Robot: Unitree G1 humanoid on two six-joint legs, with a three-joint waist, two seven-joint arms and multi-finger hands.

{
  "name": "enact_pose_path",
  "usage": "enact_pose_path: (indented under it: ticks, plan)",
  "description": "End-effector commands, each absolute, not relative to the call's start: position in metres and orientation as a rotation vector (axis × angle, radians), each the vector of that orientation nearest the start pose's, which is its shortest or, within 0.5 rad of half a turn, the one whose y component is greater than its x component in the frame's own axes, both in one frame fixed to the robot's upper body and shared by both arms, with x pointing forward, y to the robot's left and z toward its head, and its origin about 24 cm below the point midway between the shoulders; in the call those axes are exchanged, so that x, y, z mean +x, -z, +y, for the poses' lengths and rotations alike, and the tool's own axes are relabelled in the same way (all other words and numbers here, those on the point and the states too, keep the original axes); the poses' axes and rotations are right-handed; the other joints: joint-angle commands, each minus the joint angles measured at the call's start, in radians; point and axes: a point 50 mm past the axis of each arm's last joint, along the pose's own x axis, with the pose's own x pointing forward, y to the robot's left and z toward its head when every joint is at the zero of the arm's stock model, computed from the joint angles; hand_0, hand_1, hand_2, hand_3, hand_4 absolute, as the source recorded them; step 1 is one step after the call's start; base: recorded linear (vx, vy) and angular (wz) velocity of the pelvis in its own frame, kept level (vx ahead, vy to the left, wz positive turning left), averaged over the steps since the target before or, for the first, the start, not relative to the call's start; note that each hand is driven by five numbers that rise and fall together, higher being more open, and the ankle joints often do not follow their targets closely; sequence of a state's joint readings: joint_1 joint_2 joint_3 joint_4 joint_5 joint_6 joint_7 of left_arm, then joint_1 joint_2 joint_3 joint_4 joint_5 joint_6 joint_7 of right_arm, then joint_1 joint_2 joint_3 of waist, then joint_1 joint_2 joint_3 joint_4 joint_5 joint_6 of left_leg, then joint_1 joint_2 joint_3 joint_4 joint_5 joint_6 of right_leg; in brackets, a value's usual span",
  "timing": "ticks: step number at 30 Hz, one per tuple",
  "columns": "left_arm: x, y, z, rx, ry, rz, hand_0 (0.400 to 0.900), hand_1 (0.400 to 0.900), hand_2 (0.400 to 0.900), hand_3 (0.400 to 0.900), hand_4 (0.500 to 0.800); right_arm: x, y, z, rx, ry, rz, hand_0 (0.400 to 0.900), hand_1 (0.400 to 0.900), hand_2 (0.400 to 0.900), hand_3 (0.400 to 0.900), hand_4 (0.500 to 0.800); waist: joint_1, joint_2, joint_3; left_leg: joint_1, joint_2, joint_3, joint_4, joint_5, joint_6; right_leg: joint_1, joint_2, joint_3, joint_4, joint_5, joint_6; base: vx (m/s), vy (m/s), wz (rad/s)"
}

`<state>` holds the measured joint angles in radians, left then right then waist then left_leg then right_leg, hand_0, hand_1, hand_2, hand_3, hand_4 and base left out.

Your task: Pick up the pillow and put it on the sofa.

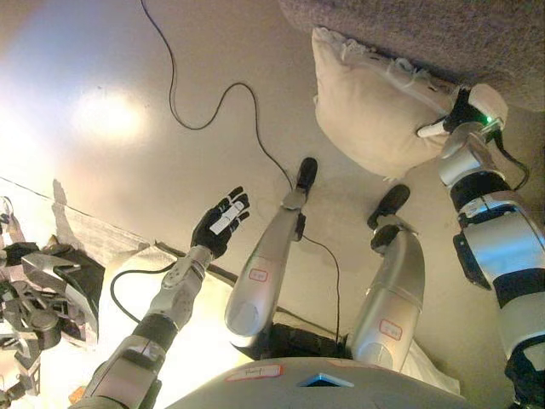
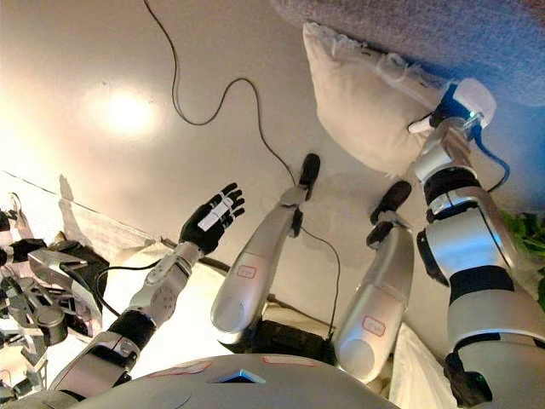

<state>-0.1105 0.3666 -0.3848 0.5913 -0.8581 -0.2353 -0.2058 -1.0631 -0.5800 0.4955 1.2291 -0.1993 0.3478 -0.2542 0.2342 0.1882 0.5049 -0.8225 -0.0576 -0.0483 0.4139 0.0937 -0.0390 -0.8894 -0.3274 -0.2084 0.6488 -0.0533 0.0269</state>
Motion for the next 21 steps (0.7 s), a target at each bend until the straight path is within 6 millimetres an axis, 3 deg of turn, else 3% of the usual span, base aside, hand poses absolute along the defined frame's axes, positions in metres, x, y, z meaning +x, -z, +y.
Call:
enact_pose_path:
  ticks: [1,6,7,8,12,21]
  plan:
    - [0.228,0.039,0.205,-0.394,0.130,0.247,0.900,0.900,0.900,0.900,0.800,0.392,-0.204,-0.311,-1.098,0.563,0.303,0.900,0.900,0.900,0.900,0.800,0.036,0.126,0.015,-0.054,0.002,0.026,0.076,-0.121,0.036,0.001,0.026,0.027,0.154,-0.203,0.033,0.00,0.000,0.00]
    - [0.227,0.032,0.212,-0.393,0.134,0.220,0.900,0.900,0.900,0.900,0.800,0.399,-0.213,-0.301,-0.987,0.429,0.275,0.900,0.900,0.900,0.900,0.800,0.051,0.126,0.015,-0.105,0.006,0.021,0.118,-0.136,0.041,-0.050,0.026,0.033,0.203,-0.217,0.023,-0.03,-0.002,-0.01]
    - [0.226,0.031,0.214,-0.389,0.133,0.219,0.900,0.900,0.900,0.900,0.800,0.401,-0.214,-0.297,-0.942,0.389,0.267,0.694,0.694,0.694,0.694,0.676,0.054,0.124,0.015,-0.114,0.007,0.018,0.128,-0.140,0.041,-0.056,0.024,0.033,0.211,-0.220,0.022,-0.02,-0.008,-0.04]
    - [0.225,0.030,0.216,-0.389,0.131,0.217,0.900,0.900,0.900,0.900,0.800,0.401,-0.215,-0.295,-0.924,0.360,0.247,0.400,0.400,0.400,0.400,0.500,0.056,0.123,0.015,-0.116,0.007,0.017,0.131,-0.141,0.041,-0.058,0.024,0.032,0.214,-0.221,0.021,0.00,0.000,0.00]
    - [0.222,0.028,0.226,-0.384,0.119,0.209,0.900,0.900,0.900,0.900,0.800,0.402,-0.216,-0.293,-0.893,0.306,0.163,0.400,0.400,0.400,0.400,0.500,0.056,0.115,0.015,-0.126,0.011,0.014,0.153,-0.150,0.040,-0.065,0.027,0.027,0.230,-0.224,0.018,-0.01,-0.008,-0.06]
    - [0.212,0.027,0.233,-0.409,0.132,0.177,0.900,0.900,0.900,0.900,0.800,0.392,-0.229,-0.314,-0.900,0.403,0.115,0.400,0.400,0.400,0.400,0.500,0.052,0.115,0.015,-0.101,0.027,0.020,0.129,-0.138,0.032,-0.035,0.037,0.011,0.197,-0.212,0.015,-0.02,0.017,-0.06]
